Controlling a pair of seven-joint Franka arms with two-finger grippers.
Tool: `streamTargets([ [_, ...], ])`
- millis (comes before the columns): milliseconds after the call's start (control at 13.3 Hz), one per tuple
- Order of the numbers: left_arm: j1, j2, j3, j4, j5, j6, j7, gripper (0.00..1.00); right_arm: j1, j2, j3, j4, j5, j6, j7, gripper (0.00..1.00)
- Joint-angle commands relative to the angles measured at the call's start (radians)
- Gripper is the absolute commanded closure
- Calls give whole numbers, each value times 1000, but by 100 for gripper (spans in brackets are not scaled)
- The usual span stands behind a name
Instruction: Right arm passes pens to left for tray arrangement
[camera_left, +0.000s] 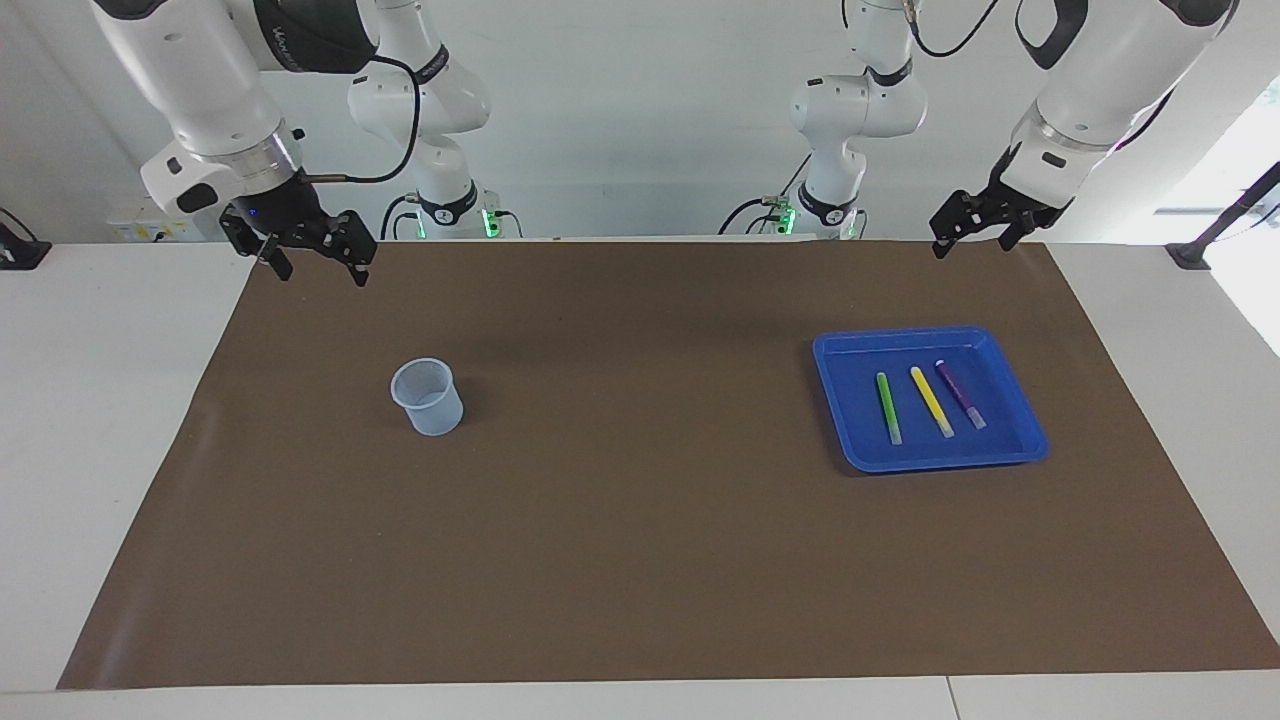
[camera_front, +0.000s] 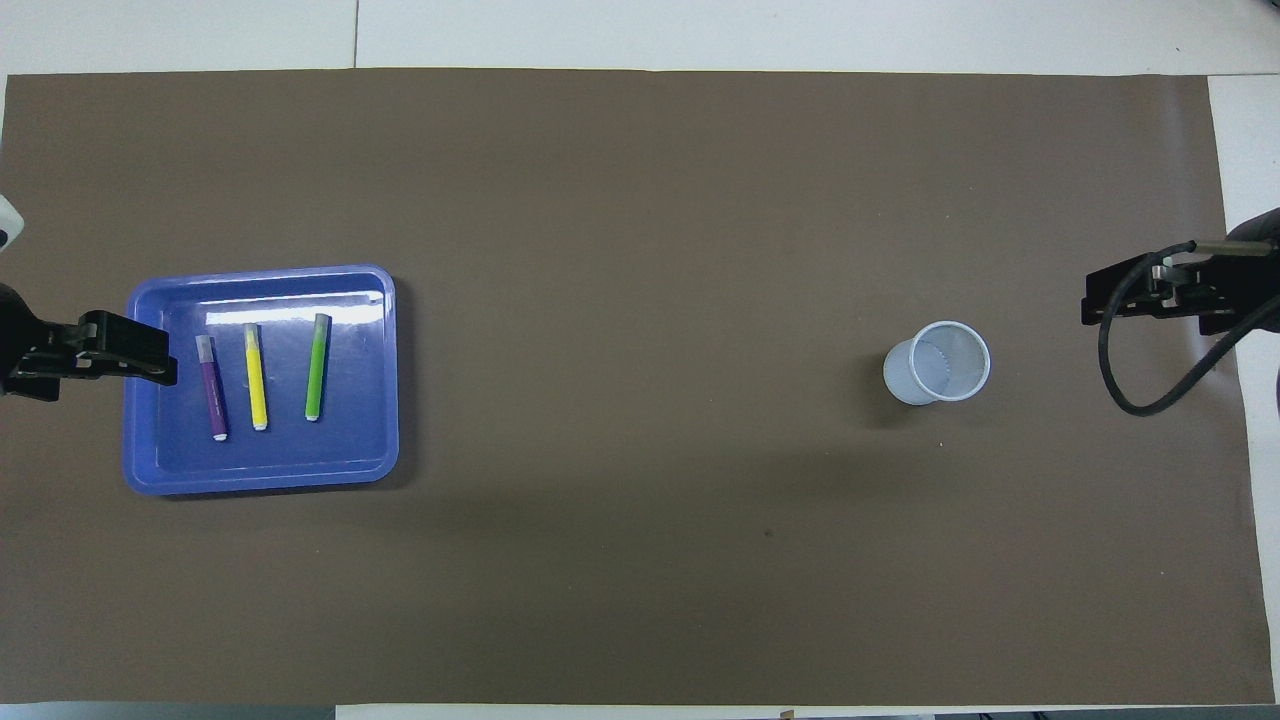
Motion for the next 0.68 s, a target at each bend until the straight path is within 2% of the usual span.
streamTargets([
  [0,-9,-23,12,-40,8,16,2,0,-16,-12,9,-10,21,-8,-14,0],
  [602,7,-17,7,-40,6,32,12,0,-16,-12,9,-10,21,-8,-14,0],
])
